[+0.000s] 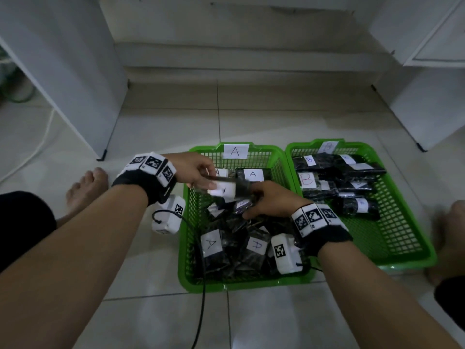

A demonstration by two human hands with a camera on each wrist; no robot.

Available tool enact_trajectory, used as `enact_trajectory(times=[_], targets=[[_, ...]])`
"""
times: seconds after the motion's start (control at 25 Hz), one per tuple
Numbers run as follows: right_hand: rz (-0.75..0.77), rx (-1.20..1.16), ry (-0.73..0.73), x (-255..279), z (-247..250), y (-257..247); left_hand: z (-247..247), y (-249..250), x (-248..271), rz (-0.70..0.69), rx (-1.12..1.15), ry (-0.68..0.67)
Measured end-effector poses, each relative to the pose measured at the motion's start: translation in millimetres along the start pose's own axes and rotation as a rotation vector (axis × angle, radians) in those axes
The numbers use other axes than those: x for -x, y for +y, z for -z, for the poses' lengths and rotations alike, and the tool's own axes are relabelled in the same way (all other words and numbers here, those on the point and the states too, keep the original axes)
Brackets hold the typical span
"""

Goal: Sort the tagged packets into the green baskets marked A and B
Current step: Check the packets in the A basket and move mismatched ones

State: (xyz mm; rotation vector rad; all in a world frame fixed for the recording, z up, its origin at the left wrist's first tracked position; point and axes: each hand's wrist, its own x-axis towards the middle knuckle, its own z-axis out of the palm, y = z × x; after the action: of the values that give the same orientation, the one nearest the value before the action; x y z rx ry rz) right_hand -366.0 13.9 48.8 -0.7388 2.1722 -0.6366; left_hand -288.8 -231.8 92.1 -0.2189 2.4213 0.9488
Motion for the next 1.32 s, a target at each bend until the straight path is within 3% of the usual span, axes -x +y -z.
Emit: enact_trajectory(times=[0.16, 0.28, 0.48, 0.56, 0.64, 0.72, 0.84, 1.04, 1.16, 1.32], targets=[[0.033, -0.287, 0.048, 6, 16, -3, -5, 7, -6, 0.049, 0.217, 0.139], [0.041, -0.542, 0.134, 8, 24, -14, -22, 29, -11, -0.021, 0.271, 0.176], [0.03, -0.556, 0.231, 1, 26, -13, -31, 59, -27, -0.192, 0.036, 0.228], [-0.049, -0.436, 0.332, 3, 31, -6, -33, 58, -34, -0.142, -0.054, 0.228], [-0.092, -0.33, 0.403, 7, 36, 4, -41, 51, -41, -0.053, -0.202, 0.138], [-0.093, -0.324, 0.359, 11, 40, 9, -56, 44, -48, -0.024, -0.3, 0.09], [-0.065, -0.455, 0.284, 15, 43, 18, -71, 34, -52, -0.02, -0.418, 0.161], [-0.038, -0.762, 0.312, 13, 46, 31, -76, 21, -51, 0.031, -0.589, 0.116], [-0.015, -0.729, 0.314, 12, 43, 31, -71, 21, -44, 0.032, -0.641, 0.113], [-0.009, -0.727, 0.321, 10, 42, 35, -53, 24, -38, 0.16, -0.715, 0.148]])
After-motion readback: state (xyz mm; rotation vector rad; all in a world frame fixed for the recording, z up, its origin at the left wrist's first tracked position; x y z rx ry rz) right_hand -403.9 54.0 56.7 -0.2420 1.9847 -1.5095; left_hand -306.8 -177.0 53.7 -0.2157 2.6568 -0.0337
